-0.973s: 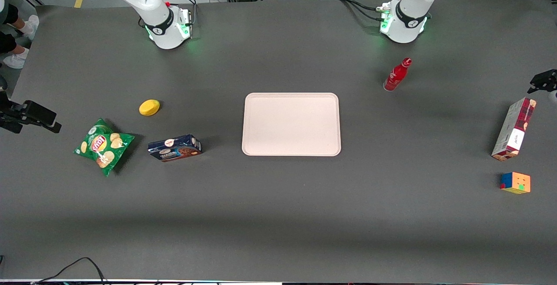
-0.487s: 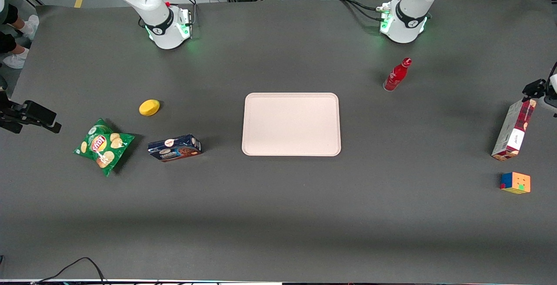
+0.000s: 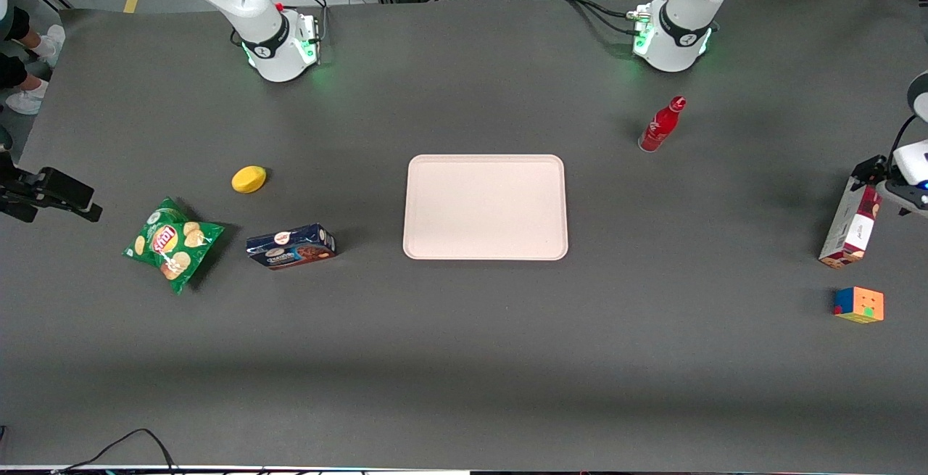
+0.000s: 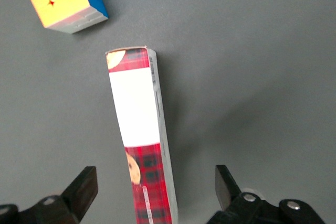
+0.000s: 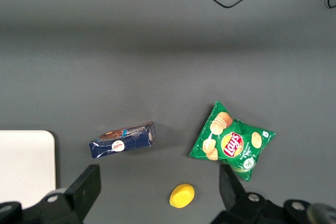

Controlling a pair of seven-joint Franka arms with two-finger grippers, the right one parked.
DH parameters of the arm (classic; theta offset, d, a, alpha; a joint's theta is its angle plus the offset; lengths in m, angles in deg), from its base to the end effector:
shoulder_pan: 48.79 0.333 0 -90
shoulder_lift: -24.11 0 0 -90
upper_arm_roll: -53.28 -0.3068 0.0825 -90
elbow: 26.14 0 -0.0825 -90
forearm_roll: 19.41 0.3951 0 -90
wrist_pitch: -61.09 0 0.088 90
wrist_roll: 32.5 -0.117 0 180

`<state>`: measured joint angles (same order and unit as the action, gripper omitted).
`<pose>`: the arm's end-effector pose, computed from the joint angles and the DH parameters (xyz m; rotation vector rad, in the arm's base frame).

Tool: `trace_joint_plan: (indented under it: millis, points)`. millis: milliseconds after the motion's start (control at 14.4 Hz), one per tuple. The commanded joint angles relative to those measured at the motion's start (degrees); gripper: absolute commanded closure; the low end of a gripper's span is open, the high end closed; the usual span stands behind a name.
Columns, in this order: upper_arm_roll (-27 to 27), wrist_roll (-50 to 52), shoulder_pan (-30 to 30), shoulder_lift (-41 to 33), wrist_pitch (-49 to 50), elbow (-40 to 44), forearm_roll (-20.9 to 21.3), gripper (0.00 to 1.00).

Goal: Place red cookie box on tray
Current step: 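Close the left gripper around the cookie box's base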

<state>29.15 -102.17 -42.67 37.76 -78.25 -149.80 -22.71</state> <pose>0.4968 0.2885 0.2752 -2.8958 0.9897 0.0105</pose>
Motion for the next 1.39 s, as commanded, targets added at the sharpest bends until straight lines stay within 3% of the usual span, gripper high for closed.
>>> trace_joint_plan:
  millis: [0, 278, 556, 973, 1182, 1321]
  points:
    - [0.13, -4.68, 0.47, 4.01, -3.22, 1.58, -4.00, 0.00]
    - [0.13, -6.43, 0.82, 6.91, -5.49, 2.46, -6.54, 0.00]
    - [0.13, -13.02, 1.35, 9.55, -7.25, 2.46, -13.13, 0.00]
    - [0.13, -15.05, 2.49, 11.84, -9.37, 2.37, -13.84, 0.00]
    - [0.13, -15.05, 2.49, 12.98, -9.98, 2.37, -16.65, 0.00]
    - [0.13, -15.14, 2.49, 13.07, -10.16, 2.29, -16.83, 0.15]
